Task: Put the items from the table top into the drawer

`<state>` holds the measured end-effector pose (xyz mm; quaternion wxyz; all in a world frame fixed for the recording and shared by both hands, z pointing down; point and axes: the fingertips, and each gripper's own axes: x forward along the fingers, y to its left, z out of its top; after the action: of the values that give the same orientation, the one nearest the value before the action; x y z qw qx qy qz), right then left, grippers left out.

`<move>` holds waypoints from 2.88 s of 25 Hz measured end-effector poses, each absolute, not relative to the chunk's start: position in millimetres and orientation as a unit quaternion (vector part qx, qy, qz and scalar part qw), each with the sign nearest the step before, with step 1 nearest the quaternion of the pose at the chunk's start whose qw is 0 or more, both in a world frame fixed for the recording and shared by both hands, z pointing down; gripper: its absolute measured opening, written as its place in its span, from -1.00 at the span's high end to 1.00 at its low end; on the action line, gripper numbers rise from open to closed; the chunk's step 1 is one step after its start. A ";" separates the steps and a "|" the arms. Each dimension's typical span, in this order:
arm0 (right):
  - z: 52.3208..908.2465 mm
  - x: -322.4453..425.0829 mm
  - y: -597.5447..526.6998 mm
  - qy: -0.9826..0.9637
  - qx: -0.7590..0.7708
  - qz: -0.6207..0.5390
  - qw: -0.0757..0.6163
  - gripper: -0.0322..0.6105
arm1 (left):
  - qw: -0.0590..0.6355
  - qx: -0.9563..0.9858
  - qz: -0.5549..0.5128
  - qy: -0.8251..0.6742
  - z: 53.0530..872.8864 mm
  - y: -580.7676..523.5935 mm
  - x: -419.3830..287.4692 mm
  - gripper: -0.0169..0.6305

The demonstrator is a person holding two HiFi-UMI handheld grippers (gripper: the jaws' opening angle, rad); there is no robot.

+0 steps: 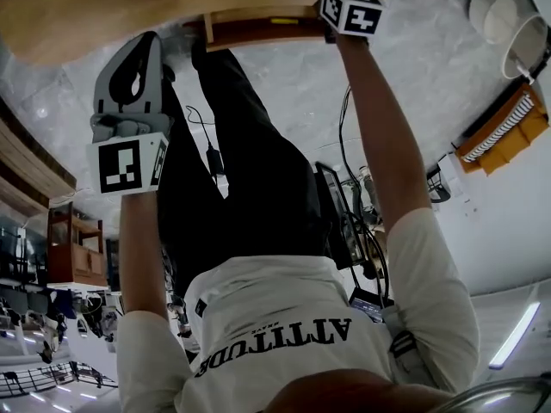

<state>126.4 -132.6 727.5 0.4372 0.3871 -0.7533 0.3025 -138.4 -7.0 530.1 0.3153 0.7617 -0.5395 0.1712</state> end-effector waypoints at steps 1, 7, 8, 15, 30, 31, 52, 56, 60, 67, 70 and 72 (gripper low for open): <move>734.1 128.2 -133.3 -0.750 0.387 0.305 0.441 0.63 | 0.316 0.762 0.167 -0.540 533.4 -8.3 -137.9 0.88; 769.7 141.5 -137.7 -0.723 0.404 0.319 0.462 0.61 | 0.317 0.763 0.164 -0.539 555.7 -21.5 -126.2 0.88; 774.0 141.7 -136.6 -0.719 0.407 0.322 0.462 0.61 | 0.321 0.763 0.159 -0.538 557.1 -22.3 -125.3 0.88; 777.2 138.6 -140.1 -0.714 0.426 0.309 0.461 0.68 | 0.326 0.766 0.160 -0.531 565.6 -21.6 -123.2 0.88; 769.7 135.1 -97.1 -0.728 0.394 0.343 0.445 0.69 | 0.330 0.779 0.171 -0.506 567.7 -19.7 -116.4 0.88; 769.4 134.4 -93.0 -0.729 0.391 0.346 0.442 0.69 | 0.329 0.780 0.171 -0.504 567.3 -21.2 -115.9 0.88; 756.5 138.1 35.5 -0.764 0.262 0.347 0.477 0.69 | 0.330 0.802 0.196 -0.458 572.1 -22.3 -78.8 0.88; 762.7 140.7 55.7 -0.761 0.243 0.355 0.486 0.69 | 0.332 0.803 0.198 -0.454 577.7 -21.9 -74.3 0.88; 769.4 140.7 71.4 -0.755 0.222 0.356 0.505 0.69 | 0.331 0.805 0.211 -0.444 592.4 -17.1 -71.9 0.88; 788.8 139.3 77.9 -0.736 0.213 0.360 0.532 0.69 | 0.336 0.807 0.226 -0.430 603.3 -9.6 -68.3 0.88; 799.7 144.6 74.7 -0.726 0.224 0.356 0.544 0.69 | 0.335 0.808 0.227 -0.428 603.6 -4.6 -63.3 0.88; 805.9 144.9 70.6 -0.721 0.235 0.352 0.548 0.69 | 0.333 0.808 0.229 -0.428 603.9 -2.2 -63.0 0.88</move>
<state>144.9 70.6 805.9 0.5480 0.2351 -0.7213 0.3523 -63.0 -2.2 603.9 0.3334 0.8084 -0.4275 0.2294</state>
